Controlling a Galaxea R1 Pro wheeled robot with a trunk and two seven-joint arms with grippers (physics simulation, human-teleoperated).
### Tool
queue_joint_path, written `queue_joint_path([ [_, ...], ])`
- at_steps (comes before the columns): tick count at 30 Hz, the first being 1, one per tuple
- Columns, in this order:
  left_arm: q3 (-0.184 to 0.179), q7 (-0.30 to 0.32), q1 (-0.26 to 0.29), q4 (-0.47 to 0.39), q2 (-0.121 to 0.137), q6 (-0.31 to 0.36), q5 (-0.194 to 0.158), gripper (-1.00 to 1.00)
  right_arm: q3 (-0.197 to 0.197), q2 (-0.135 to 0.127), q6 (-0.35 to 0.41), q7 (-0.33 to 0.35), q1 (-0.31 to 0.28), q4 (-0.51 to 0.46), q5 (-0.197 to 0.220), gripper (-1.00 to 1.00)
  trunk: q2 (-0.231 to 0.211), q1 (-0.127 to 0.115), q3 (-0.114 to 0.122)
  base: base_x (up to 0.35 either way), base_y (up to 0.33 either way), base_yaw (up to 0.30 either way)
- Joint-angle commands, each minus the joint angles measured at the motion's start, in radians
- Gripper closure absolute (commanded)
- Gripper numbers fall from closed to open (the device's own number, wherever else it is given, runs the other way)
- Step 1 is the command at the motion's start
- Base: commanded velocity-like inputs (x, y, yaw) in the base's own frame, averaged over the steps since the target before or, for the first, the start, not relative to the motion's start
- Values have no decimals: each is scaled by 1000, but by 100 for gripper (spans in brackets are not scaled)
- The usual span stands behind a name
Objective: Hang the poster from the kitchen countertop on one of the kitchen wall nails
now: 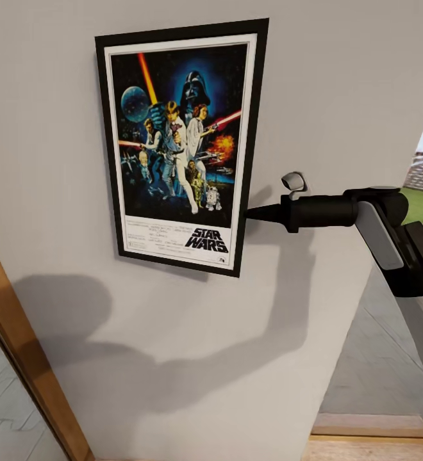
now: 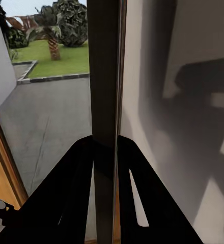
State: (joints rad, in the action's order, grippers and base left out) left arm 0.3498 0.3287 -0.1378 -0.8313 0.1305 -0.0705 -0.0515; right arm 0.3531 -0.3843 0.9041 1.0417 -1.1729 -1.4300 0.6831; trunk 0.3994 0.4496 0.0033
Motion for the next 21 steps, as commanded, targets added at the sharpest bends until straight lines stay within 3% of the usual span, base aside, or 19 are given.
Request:
queue_joint_path([
  [1,1,6,0,0,0,0,-5,-100,1,-1,4,0,-1,0,4,100,1,0,0,6,0,0],
  [21,3,6,0,-2,-2,-1,-5,-100,2,-1,5,-2,2,3,3,100,1,0,0,1,0,0],
])
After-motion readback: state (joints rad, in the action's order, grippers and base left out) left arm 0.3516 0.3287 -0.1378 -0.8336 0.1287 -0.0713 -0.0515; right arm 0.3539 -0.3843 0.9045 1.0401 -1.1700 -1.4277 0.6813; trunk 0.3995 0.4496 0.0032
